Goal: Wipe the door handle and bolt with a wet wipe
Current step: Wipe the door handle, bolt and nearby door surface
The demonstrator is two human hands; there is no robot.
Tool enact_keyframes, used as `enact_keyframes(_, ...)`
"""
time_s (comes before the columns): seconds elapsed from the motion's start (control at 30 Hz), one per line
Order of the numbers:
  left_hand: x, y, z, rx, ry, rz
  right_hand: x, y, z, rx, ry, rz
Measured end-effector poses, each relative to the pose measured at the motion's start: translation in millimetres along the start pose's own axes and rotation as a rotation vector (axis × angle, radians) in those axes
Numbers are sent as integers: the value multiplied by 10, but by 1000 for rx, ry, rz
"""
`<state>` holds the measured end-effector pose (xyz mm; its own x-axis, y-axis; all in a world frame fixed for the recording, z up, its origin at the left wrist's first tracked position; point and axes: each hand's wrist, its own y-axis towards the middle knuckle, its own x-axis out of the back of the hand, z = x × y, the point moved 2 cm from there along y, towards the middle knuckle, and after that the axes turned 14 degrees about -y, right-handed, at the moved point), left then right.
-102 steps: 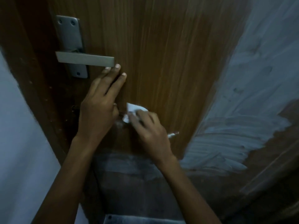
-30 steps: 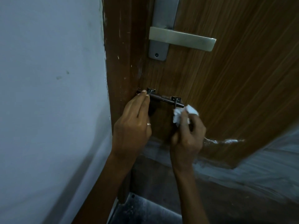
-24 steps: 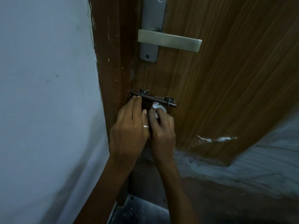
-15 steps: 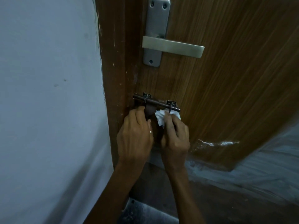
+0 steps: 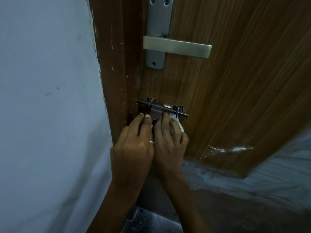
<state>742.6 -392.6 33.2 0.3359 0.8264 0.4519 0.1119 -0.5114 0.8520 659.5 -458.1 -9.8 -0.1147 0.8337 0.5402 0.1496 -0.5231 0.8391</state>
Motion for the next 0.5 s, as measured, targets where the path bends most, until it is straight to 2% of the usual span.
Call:
enact_keyframes(0.13,-156,-121,27,2,-7,35,4,-4,-53,-4,114,-43)
enact_keyframes(0.27,-240,-150,44,20,-63,79,-52,-31,-172,138,122,-71)
enact_keyframes(0.43,-213,-114,44,69,-113,86,2,178,-179,-48,320,35)
enact_keyframes(0.47,-202,-102,41,65,-117,92,-4,144,-185,-71,394,-20)
enact_keyframes(0.5,-180,-85,34,65,-112,99,-40,76,-160,-38,357,-49)
